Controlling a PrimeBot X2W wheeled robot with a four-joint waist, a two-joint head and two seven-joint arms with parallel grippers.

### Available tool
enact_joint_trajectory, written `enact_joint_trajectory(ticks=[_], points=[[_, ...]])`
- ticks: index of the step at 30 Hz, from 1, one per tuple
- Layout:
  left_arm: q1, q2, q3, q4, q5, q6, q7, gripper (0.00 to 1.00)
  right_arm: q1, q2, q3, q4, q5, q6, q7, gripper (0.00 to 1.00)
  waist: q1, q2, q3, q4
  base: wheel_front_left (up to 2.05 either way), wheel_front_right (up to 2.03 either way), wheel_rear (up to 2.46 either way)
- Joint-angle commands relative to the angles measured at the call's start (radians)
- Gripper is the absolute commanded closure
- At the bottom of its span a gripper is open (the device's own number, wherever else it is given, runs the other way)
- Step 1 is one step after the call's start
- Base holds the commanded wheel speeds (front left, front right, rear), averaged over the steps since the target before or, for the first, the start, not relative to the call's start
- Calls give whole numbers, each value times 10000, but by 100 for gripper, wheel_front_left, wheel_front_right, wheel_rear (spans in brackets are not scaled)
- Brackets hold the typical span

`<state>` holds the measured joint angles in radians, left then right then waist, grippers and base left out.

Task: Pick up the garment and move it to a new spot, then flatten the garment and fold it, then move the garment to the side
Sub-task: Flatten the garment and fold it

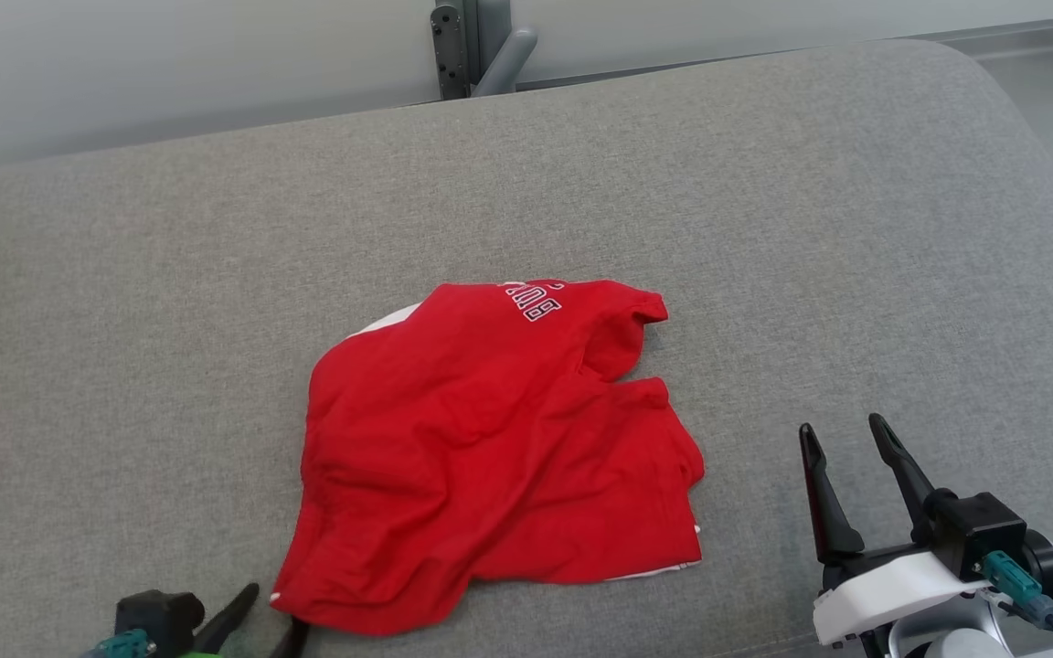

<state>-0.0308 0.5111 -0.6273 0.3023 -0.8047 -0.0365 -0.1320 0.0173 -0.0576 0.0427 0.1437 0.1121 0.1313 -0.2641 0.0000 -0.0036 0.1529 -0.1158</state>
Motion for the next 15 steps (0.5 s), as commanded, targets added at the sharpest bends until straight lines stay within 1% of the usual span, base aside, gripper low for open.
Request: enact_joint_trajectory(ticks=[1, 6, 8, 9, 13, 15], points=[[213, 293, 209, -269, -178, 364, 326, 0, -8, -28, -16, 23, 2, -10, -5, 0, 0, 36, -67, -106, 0, 0, 0], [515, 1012, 715, -2294, -441, 1643, 1309, 0, 12, -8, 12, 34, 63, -10, -5, 0, 0, 36, -105, -387, 0, 0, 0], [547, 1386, 779, -3235, -172, 2176, 1712, 0, -9, 8, 43, 31, 77, -10, -5, 0, 0, 36, -93, -543, 0, 0, 0], [553, 1566, 844, -4141, -33, 2714, 2048, 0, -45, 16, 54, 22, 101, -10, -4, 0, 0, 36, -57, -705, 0, 0, 0], [423, 2027, 977, -5341, 577, 3837, 2640, 0, -96, 35, 57, 16, 139, -9, -5, 0, 0, 36, 24, -1039, 0, 0, 0], [328, 2069, 1045, -5844, 789, 4241, 2766, 0, -83, 36, 39, 11, 143, -10, -5, 0, 0, 36, 76, -1186, 0, 0, 0]])
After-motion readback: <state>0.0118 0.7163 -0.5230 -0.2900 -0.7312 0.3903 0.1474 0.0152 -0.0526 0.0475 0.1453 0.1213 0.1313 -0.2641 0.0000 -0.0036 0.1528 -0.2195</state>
